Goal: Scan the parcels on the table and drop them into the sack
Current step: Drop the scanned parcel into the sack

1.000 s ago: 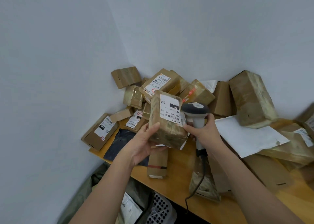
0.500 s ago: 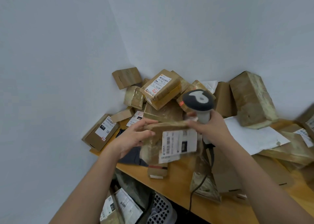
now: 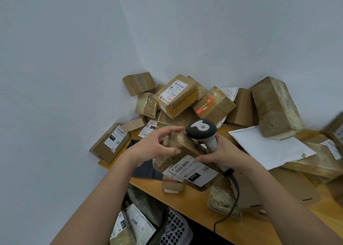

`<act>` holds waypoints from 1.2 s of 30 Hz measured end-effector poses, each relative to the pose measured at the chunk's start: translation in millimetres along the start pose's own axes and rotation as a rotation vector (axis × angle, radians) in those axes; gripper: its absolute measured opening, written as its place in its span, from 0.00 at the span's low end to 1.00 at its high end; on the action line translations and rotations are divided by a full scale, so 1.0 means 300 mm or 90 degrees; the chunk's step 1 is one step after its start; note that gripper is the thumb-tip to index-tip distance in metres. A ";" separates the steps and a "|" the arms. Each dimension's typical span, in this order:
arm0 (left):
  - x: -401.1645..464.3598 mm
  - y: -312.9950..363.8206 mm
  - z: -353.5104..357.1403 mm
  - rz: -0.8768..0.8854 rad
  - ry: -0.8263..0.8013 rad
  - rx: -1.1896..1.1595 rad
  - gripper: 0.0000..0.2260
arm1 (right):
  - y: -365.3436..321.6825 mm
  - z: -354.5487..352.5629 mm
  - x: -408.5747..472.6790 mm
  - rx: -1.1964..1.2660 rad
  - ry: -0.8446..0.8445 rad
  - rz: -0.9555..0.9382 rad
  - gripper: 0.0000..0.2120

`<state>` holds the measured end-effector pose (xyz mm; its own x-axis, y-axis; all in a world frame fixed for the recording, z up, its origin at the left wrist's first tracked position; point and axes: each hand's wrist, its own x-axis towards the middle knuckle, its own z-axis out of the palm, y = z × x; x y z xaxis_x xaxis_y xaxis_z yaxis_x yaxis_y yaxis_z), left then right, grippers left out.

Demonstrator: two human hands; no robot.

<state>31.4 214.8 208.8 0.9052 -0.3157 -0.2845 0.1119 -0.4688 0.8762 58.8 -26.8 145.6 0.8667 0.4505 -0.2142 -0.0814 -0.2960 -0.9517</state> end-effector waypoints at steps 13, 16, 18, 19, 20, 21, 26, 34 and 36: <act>0.015 -0.273 0.137 -0.190 0.014 -0.245 0.60 | -0.033 0.007 0.005 0.420 0.190 0.104 0.16; 0.026 -0.297 0.170 -0.183 0.020 -0.291 0.51 | -0.049 0.009 0.003 0.416 0.177 0.111 0.15; 0.026 -0.302 0.173 -0.180 0.050 -0.303 0.47 | -0.051 0.007 0.005 0.396 0.177 0.118 0.17; 0.023 -0.307 0.169 -0.179 0.057 -0.309 0.45 | -0.051 0.008 0.008 0.379 0.183 0.124 0.19; 0.017 -0.309 0.165 -0.183 0.062 -0.316 0.44 | -0.050 0.008 0.014 0.347 0.192 0.138 0.20; 0.011 -0.314 0.160 -0.192 0.074 -0.317 0.42 | -0.048 0.010 0.019 0.303 0.205 0.156 0.23; -0.030 -0.360 0.130 -0.281 0.194 -0.276 0.36 | -0.063 0.011 0.016 0.155 0.218 0.221 0.20; -0.054 -0.415 0.108 -0.355 0.318 -0.402 0.15 | -0.212 0.044 -0.037 0.137 0.083 0.106 0.14; -0.050 -0.428 0.105 -0.376 0.350 -0.402 0.17 | -0.257 0.056 -0.055 0.155 0.051 0.085 0.16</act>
<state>-9.6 253.9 88.3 0.6805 0.3213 -0.6586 0.6523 0.1441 0.7442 42.5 2.7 218.8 0.8753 0.3505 -0.3331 -0.3056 -0.1327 -0.9429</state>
